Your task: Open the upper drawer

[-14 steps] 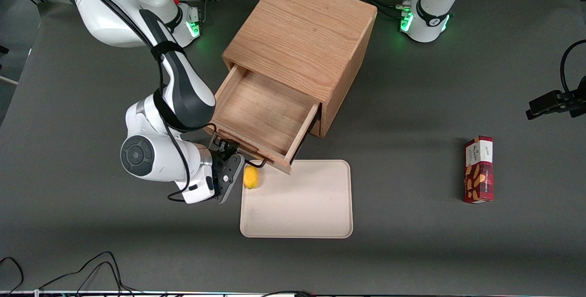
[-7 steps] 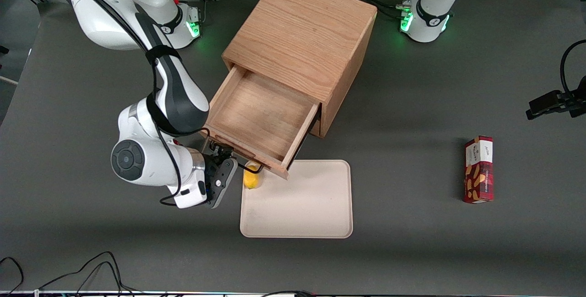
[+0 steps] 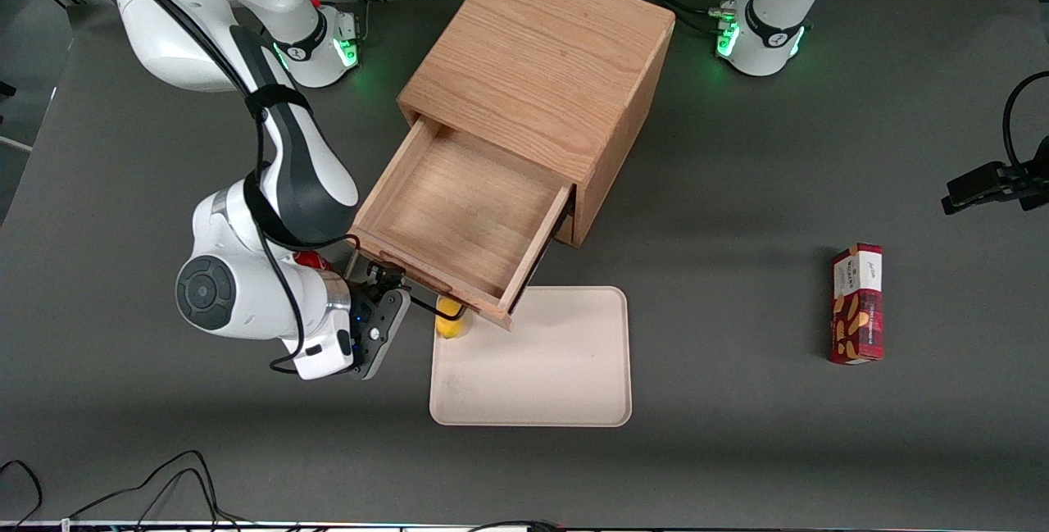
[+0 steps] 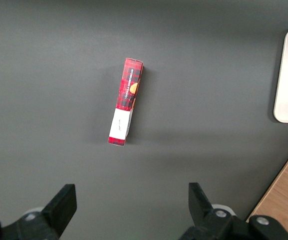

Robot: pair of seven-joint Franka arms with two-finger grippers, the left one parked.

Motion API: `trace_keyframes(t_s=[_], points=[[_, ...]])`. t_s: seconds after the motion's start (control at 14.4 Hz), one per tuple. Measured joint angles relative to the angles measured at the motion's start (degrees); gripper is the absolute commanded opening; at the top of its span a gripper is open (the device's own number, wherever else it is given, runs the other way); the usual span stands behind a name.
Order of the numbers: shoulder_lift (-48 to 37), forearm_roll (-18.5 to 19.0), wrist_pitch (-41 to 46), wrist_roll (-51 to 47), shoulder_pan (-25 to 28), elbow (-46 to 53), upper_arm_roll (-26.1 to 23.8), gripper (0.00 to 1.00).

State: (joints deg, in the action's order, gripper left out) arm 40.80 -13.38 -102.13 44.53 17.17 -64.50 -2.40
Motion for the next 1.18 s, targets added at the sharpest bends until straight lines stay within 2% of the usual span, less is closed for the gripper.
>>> trace_keyframes(t_s=[0.9, 1.18], points=[[-0.19, 0.00, 7.28, -0.18, 0.29, 6.98, -0.13, 1.00], [-4.28, 0.16, 11.43, -2.91, -0.21, 9.41, 0.33, 1.00]])
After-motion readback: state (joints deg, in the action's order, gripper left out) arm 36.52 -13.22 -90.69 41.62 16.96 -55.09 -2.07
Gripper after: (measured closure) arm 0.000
